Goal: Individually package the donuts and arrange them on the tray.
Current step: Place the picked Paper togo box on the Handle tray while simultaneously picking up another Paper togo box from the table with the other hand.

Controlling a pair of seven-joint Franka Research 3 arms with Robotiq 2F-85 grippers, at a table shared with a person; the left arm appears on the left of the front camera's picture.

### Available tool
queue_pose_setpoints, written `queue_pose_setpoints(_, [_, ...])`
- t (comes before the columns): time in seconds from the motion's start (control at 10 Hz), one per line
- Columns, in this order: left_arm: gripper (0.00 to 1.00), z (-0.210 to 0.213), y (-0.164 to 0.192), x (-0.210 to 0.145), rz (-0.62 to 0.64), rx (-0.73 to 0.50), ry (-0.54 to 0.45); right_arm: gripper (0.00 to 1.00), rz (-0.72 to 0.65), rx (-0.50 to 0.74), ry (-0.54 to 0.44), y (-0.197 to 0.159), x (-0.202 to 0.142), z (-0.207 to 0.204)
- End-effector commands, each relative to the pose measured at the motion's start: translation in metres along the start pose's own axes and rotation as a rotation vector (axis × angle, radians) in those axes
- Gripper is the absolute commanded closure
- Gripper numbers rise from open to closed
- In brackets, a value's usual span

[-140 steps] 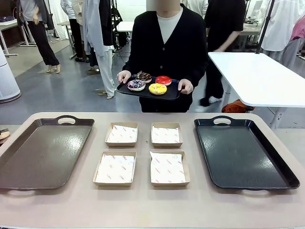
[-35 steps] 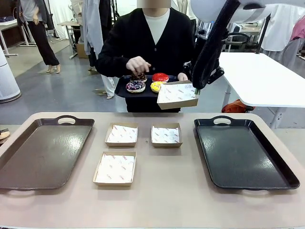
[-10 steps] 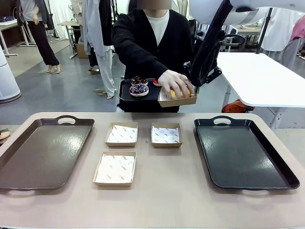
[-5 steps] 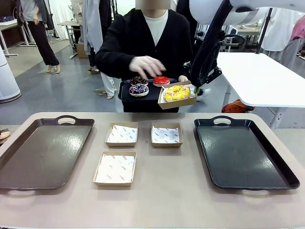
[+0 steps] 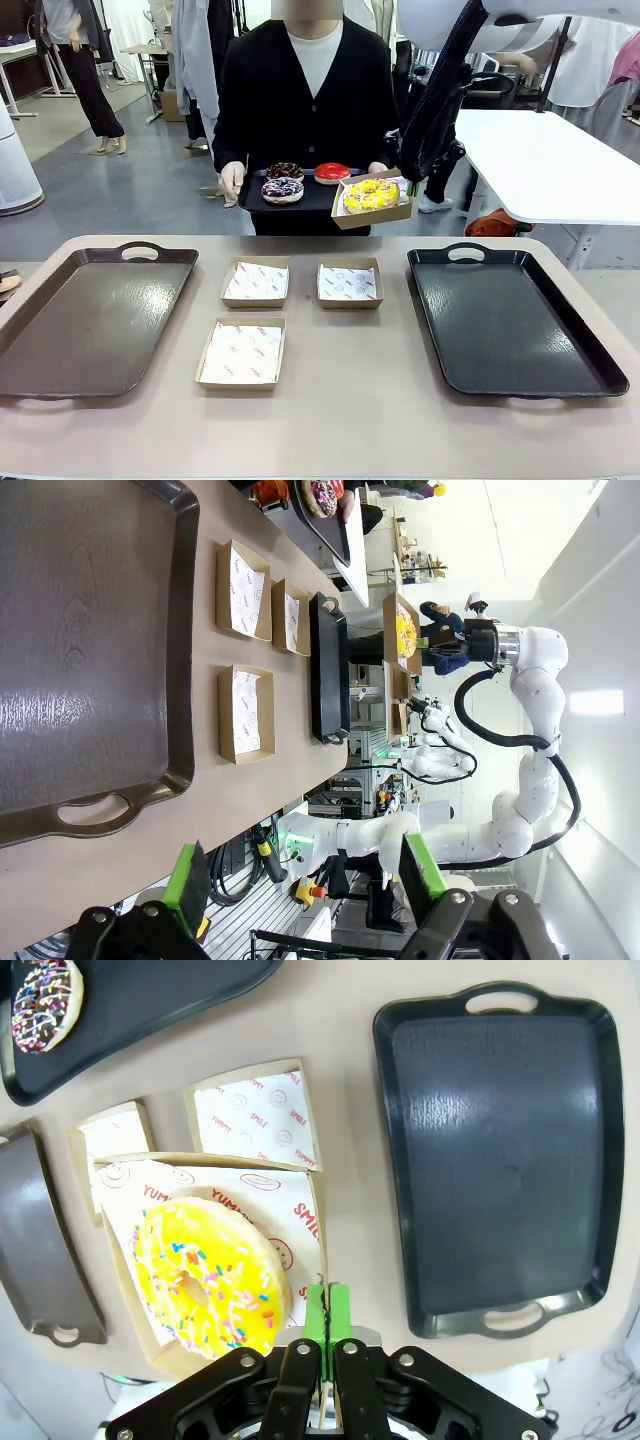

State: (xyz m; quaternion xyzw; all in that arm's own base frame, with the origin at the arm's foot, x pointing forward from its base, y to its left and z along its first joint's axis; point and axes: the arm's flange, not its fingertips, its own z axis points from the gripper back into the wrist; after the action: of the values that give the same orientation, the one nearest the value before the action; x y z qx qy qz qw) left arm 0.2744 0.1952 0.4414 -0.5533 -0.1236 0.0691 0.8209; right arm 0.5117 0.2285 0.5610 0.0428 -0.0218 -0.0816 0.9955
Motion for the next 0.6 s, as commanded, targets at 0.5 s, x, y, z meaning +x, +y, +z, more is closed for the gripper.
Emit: queue_pose_setpoints(0.5, [0.0, -0.009, -0.013, 0.002, -0.025, 0.066, 0.085, 0.99, 0.103, 0.03, 0.006, -0.023, -0.014, 0.011])
